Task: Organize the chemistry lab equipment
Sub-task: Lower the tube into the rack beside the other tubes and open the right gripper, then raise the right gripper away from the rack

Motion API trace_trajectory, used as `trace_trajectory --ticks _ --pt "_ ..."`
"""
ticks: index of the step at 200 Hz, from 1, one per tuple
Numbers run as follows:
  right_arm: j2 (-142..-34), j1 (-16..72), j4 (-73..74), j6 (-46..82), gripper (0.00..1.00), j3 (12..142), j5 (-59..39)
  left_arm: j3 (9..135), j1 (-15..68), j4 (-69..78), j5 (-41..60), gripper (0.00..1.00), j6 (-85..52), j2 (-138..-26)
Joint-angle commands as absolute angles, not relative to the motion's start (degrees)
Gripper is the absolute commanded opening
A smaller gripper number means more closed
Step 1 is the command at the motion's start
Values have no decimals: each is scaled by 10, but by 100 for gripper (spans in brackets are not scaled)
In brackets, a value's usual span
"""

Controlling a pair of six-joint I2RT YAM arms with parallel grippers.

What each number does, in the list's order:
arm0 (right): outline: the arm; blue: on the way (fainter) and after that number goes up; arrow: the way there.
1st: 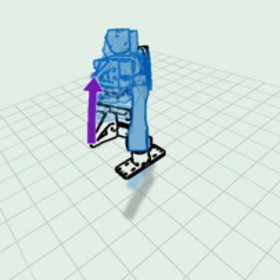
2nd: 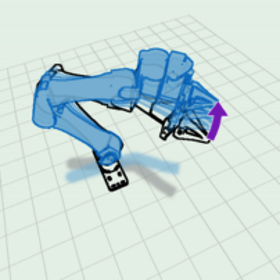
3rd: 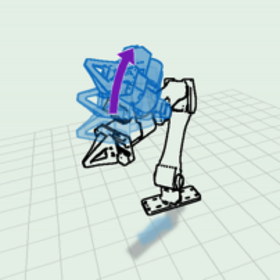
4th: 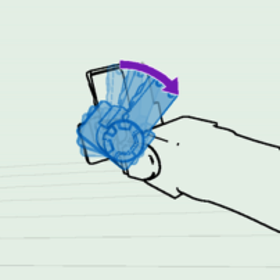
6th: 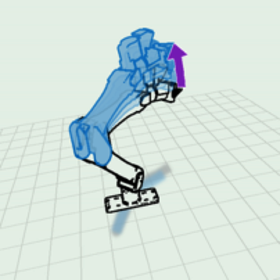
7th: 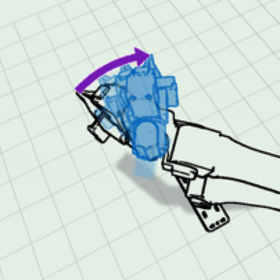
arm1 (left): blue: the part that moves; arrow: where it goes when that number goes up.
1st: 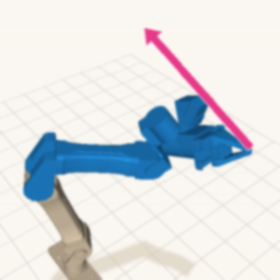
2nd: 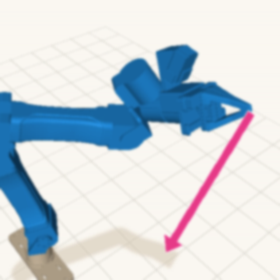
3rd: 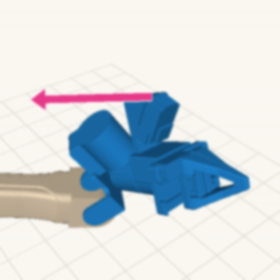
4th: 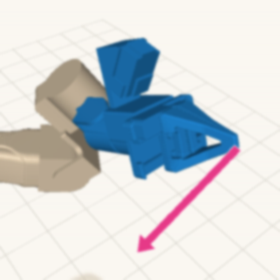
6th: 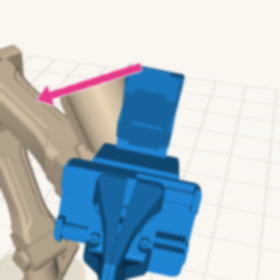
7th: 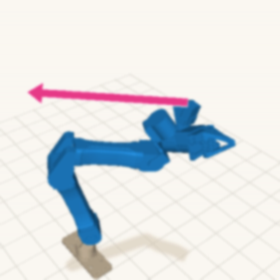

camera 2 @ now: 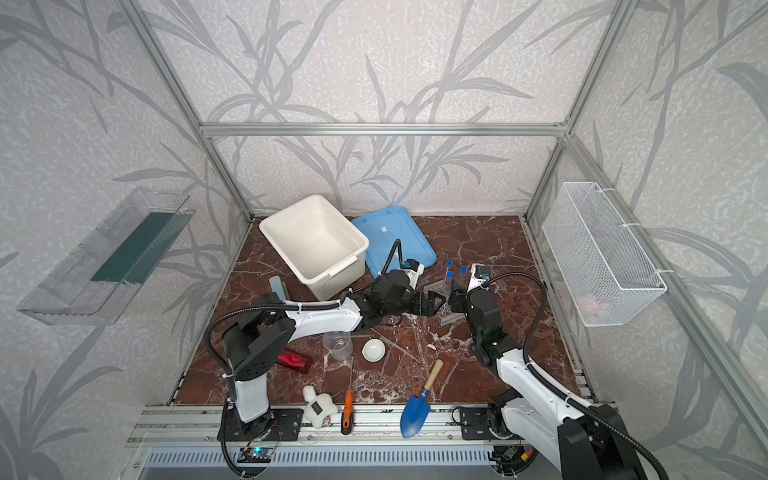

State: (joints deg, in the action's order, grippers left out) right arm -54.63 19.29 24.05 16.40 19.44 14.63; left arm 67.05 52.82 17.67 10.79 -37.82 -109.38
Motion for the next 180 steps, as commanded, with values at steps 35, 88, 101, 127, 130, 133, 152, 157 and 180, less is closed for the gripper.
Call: trace_trajectory --ticks 35,88,101,127,130,133,152,157,180 --pt "-489 127 52 217 76 311 116 723 526 109 86 99 -377 -1076" --pt "-560 56 -73 178 69 439 -34 747 526 79 78 97 -365 -1073" --pt "-585 53 -103 165 67 468 -39 749 526 80 80 97 -366 -1079" --pt "-629 33 -129 157 63 503 -50 758 526 76 80 97 -364 -1091" --pt "-635 31 -134 156 62 507 -52 760 526 74 79 97 -362 -1092" --pt "-642 30 -137 156 62 512 -57 762 526 71 79 97 -362 -1093" --pt "-682 25 -162 143 59 540 -80 772 526 63 79 97 -357 -1101" --pt "-687 25 -163 141 59 542 -85 775 526 61 80 97 -356 -1103" --pt "-695 25 -138 132 59 530 -95 783 525 56 80 97 -355 -1108"
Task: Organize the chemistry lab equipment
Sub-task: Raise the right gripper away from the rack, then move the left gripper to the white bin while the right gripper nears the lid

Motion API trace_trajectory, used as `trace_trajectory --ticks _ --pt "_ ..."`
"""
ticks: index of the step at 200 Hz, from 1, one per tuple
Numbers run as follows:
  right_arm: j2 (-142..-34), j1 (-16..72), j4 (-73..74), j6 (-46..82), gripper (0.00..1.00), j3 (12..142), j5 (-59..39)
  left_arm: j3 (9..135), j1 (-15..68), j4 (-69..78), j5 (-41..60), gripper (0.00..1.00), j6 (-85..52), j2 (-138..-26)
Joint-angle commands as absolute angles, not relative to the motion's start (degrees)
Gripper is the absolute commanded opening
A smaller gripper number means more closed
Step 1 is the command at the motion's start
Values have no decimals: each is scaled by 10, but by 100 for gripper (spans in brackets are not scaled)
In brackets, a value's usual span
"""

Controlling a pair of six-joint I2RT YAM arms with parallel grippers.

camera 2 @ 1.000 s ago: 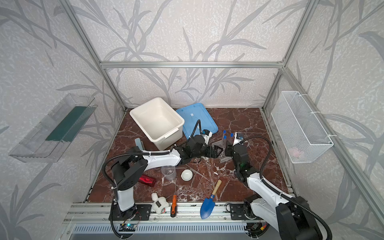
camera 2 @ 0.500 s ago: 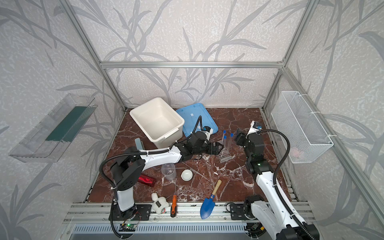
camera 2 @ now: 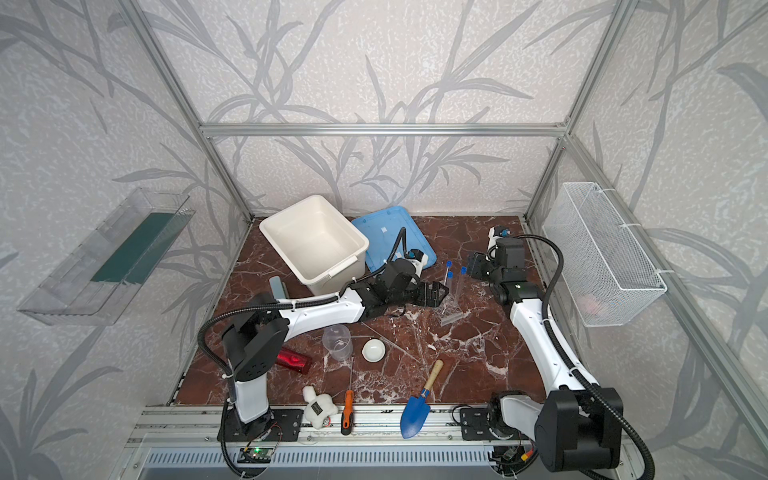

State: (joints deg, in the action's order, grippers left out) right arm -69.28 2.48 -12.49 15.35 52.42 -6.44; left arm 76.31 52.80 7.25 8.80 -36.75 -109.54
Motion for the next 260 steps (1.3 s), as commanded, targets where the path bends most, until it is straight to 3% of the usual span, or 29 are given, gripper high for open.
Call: trace_trajectory --ticks 1,54,211,240,247,251,260 --pt "-695 25 -138 132 59 530 -96 783 525 56 80 97 -355 -1109" --pt "-720 25 -139 130 58 528 -93 788 526 60 85 97 -361 -1121" --pt "-643 25 -112 153 59 445 -120 790 526 71 97 97 -381 -1134" --pt "-592 25 -126 174 75 458 -95 784 526 55 80 97 -366 -1095" --pt "-578 25 -127 174 82 458 -98 781 526 50 79 97 -363 -1083" --pt "-571 25 -131 171 99 461 -101 779 526 46 77 98 -362 -1075" --pt "-558 25 -148 166 99 472 -105 774 526 35 76 98 -358 -1053"
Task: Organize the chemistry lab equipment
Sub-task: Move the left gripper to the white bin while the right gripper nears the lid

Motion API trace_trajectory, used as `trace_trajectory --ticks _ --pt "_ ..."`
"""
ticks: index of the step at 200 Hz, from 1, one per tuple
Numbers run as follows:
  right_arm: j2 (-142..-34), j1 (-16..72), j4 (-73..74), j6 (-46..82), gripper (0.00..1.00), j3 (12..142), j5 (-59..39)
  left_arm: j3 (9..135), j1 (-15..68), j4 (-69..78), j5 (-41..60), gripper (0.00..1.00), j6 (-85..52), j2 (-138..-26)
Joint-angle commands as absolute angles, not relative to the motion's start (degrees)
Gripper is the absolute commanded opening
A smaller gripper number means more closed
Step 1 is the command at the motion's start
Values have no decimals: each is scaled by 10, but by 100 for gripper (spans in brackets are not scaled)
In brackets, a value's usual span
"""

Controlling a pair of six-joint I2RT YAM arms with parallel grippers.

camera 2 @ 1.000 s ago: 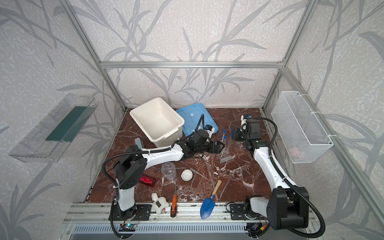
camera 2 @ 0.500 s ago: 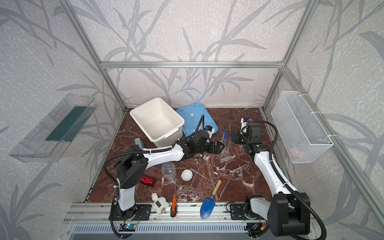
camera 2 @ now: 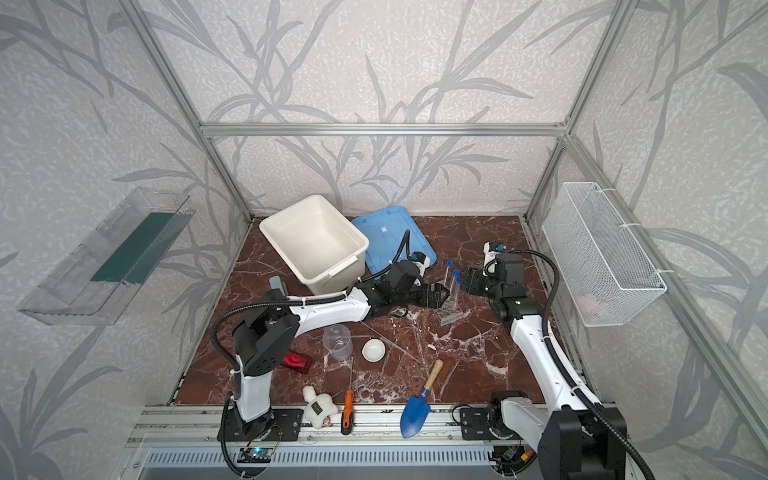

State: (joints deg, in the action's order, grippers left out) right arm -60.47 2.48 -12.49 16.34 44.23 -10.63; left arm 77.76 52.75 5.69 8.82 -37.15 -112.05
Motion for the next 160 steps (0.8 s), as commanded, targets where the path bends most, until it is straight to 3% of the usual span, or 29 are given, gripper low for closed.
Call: trace_trajectory --ticks 1,60,93,130,160 --pt "-557 25 -152 166 99 473 -106 773 526 34 76 98 -358 -1051" --pt "-497 56 -211 137 99 528 -223 821 499 -217 7 98 -296 -885" --pt "-493 179 -256 87 99 572 -127 866 407 -351 14 98 -298 -809" --pt "-515 340 -244 37 99 592 -40 887 315 -479 -85 95 -308 -784" --pt "-558 441 -204 36 99 605 -11 859 177 -495 43 99 -333 -783"
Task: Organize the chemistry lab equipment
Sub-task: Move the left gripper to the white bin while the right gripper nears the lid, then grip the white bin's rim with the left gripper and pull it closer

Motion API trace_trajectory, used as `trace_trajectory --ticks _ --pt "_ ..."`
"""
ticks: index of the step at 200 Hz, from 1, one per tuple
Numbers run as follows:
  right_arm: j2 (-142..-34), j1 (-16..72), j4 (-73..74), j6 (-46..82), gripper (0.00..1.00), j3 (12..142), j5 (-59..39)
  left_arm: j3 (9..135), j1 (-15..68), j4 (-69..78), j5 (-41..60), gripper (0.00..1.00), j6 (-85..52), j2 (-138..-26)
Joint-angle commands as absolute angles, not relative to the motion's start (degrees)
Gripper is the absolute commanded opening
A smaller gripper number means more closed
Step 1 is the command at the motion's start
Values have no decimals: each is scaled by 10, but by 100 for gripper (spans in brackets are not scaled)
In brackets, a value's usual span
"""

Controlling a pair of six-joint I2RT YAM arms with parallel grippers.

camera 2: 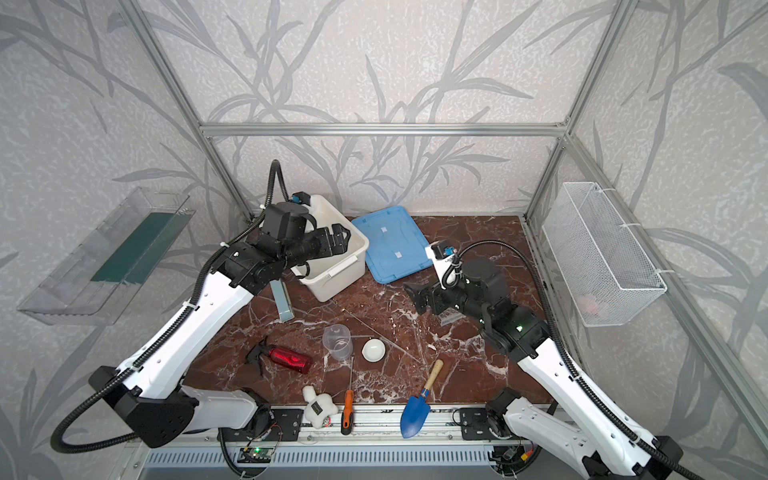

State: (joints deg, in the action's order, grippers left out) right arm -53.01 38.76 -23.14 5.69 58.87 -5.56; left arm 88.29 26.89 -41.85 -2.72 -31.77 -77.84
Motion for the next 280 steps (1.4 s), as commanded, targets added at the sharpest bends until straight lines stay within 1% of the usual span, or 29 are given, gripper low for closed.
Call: trace_trajectory --ticks 1,8,17,37,65,86,101,114,128,149,166,180,187,192,202,215,225,235,238,280 --pt "-560 443 -202 35 99 605 -9 858 172 -494 49 99 -333 -784" --pt "-570 459 -185 37 99 602 1 850 147 -496 84 99 -336 -787" --pt "-587 472 -170 39 99 600 8 851 123 -510 87 98 -339 -795" --pt "-625 490 -164 27 99 611 13 859 112 -543 3 91 -354 -817" --pt "-676 490 -190 9 99 641 25 901 99 -613 -96 80 -406 -893" --pt "-710 491 -180 0 99 653 35 929 78 -639 -94 76 -451 -946" --pt "-726 490 -160 -2 99 653 25 950 73 -649 -110 74 -475 -970" --pt "-741 491 -150 -1 99 655 15 953 71 -634 -112 73 -481 -983" --pt "-753 491 -144 -1 99 655 15 947 67 -602 -114 70 -488 -997" --pt "-764 490 -146 -9 99 656 21 970 54 -602 -115 68 -502 -1030" --pt "-769 491 -148 -12 99 660 22 995 48 -598 -101 65 -514 -1057" --pt "-772 491 -142 -13 99 660 20 1015 45 -597 -85 56 -526 -1081" --pt "-773 491 -140 -13 99 659 19 1029 45 -605 -85 54 -535 -1093" --pt "-773 491 -139 -12 99 660 19 1037 45 -611 -88 49 -542 -1101" --pt "-775 491 -140 -12 99 663 19 1050 45 -623 -91 48 -552 -1115" --pt "-775 491 -141 -11 99 664 19 1054 45 -625 -92 44 -569 -1124" --pt "-776 491 -139 -11 99 665 18 1055 45 -623 -85 38 -581 -1126" --pt "-778 491 -140 -12 99 668 18 1052 46 -625 -97 28 -597 -1120" --pt "-779 491 -141 -12 99 668 18 1048 45 -624 -101 27 -604 -1117" --pt "-796 492 -146 -5 99 684 5 955 45 -567 -125 25 -695 -1045"
